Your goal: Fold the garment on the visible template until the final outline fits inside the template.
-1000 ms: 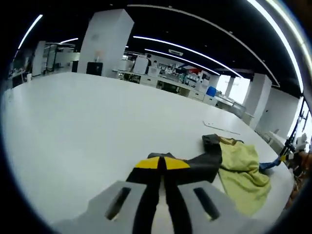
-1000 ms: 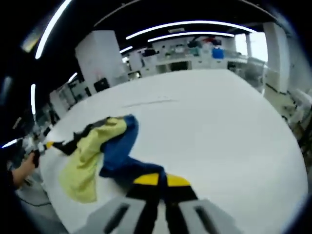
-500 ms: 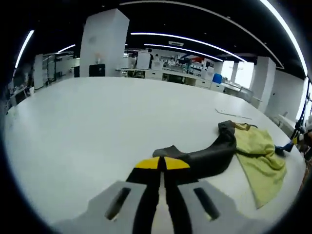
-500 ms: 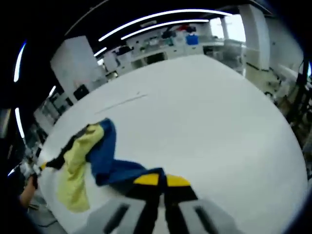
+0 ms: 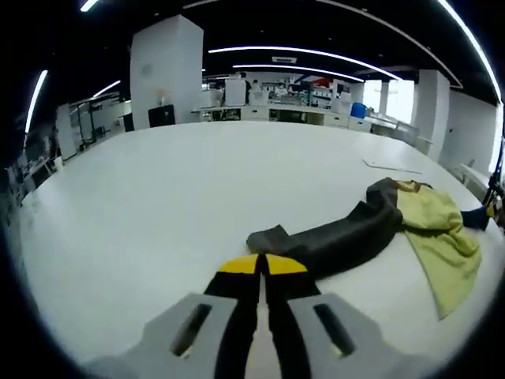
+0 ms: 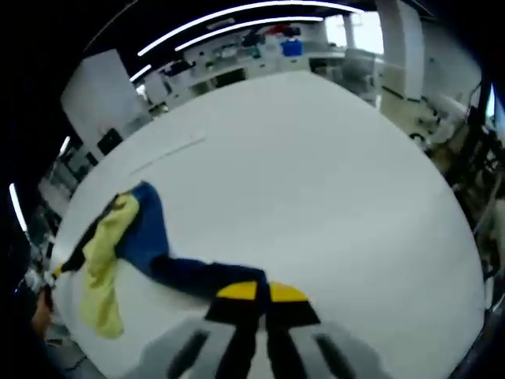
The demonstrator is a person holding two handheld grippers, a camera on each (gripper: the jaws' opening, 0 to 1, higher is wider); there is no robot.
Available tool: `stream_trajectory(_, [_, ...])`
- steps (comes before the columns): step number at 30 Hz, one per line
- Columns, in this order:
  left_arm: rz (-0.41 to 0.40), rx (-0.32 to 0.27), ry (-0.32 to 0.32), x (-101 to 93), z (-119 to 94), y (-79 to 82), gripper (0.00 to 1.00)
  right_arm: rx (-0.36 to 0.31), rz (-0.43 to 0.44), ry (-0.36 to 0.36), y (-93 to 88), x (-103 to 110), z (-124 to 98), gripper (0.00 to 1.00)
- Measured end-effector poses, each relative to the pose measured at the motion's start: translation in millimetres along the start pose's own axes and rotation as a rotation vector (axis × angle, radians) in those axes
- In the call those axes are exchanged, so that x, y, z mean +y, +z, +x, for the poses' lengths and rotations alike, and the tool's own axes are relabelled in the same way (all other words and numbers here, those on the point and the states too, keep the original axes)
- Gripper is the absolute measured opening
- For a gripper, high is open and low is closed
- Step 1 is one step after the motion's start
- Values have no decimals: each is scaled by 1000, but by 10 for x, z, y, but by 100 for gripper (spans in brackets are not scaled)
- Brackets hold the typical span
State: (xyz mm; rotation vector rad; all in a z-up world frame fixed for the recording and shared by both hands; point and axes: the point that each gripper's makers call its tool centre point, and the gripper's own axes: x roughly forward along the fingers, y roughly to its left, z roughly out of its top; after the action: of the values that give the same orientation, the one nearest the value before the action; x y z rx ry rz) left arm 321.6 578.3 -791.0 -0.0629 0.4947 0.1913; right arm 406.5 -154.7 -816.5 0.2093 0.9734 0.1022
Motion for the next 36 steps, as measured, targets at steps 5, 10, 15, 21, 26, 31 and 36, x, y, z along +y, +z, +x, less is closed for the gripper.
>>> stream_trajectory(5, [47, 18, 24, 75, -4, -10, 0, 24, -4, -30, -32, -124, -34, 0])
stream_trajectory(10, [48, 25, 47, 149, 0, 4, 0, 44, -26, -61, -66, -187, -114, 0])
stream_trajectory(15, [55, 26, 49, 142, -2, 9, 0, 64, -56, -87, -43, -287, -132, 0])
stream_trajectory(21, [70, 30, 52, 194, 2, 33, 0, 84, -80, -129, -15, -468, -136, 0])
stream_trajectory(26, [72, 30, 55, 194, -3, 54, 0, 77, -81, -159, 58, -585, -125, 0])
stream_trajectory(31, [79, 33, 37, 163, 6, 69, 0, 32, -169, -152, 158, -548, -105, 0])
stream_trajectory(36, [96, 39, 15, 115, -2, 59, 0, -1, -269, -152, 188, -439, -91, 1])
